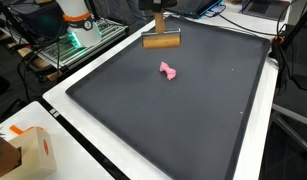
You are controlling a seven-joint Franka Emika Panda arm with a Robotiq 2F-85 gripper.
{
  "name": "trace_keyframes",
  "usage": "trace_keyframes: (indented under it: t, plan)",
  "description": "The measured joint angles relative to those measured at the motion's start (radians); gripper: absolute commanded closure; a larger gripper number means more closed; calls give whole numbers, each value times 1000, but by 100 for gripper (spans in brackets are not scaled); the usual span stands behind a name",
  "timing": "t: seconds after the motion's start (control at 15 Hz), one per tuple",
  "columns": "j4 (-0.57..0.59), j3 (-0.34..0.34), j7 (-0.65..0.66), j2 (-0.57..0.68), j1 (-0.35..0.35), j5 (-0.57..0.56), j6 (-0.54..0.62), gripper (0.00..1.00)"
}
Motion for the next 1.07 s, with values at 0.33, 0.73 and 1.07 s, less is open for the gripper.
trace_keyframes:
  t: [0.33, 0.73, 1.07]
  plan:
    - [19, -56, 58, 56, -64, 128, 0, 76]
    - [32, -85, 64, 160, -138, 279, 0, 76]
    - [41, -86, 62, 235, -182, 343, 2, 76]
